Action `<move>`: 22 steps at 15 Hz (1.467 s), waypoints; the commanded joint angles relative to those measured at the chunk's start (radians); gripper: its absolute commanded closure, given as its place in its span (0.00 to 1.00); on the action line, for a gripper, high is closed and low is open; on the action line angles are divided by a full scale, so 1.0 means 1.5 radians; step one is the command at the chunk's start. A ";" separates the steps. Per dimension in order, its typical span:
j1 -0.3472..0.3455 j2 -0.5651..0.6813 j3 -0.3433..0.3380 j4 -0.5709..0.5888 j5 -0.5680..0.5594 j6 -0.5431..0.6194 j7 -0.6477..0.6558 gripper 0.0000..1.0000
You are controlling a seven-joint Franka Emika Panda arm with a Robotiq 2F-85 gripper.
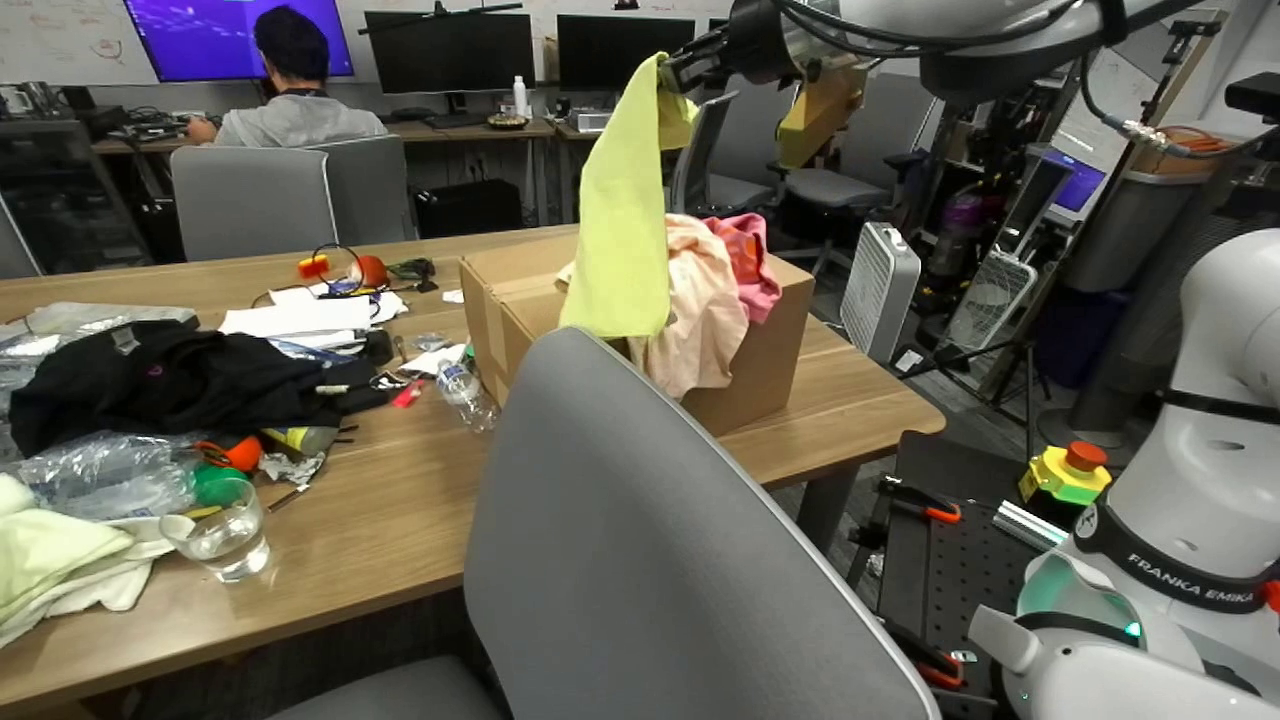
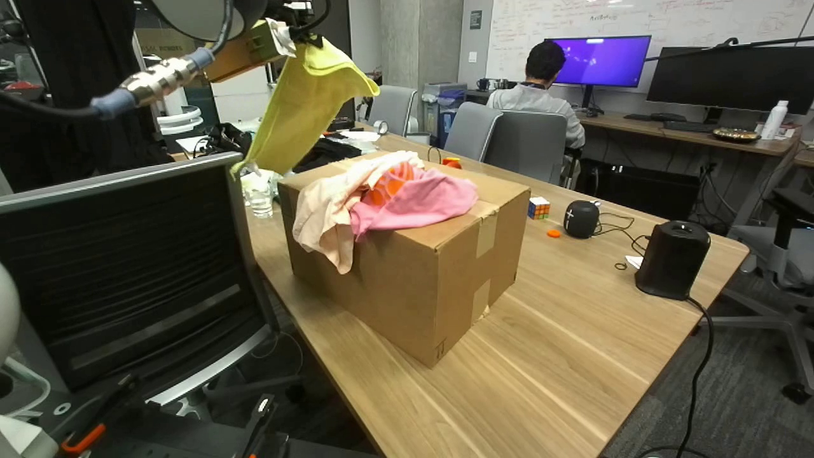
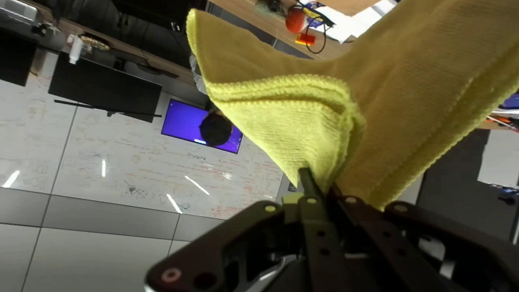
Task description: Move the shirts from the chair to the box
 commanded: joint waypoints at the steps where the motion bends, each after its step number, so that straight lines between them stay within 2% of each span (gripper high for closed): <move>1: -0.018 0.054 0.001 0.070 0.066 -0.022 -0.053 0.96; 11: -0.044 0.094 -0.007 0.131 0.158 -0.104 -0.137 0.96; 12: -0.046 0.096 -0.008 0.132 0.163 -0.108 -0.141 0.71; 14: -0.048 0.098 -0.008 0.128 0.187 -0.115 -0.169 0.65; 22: -0.047 0.096 -0.021 0.100 0.345 -0.120 -0.363 0.03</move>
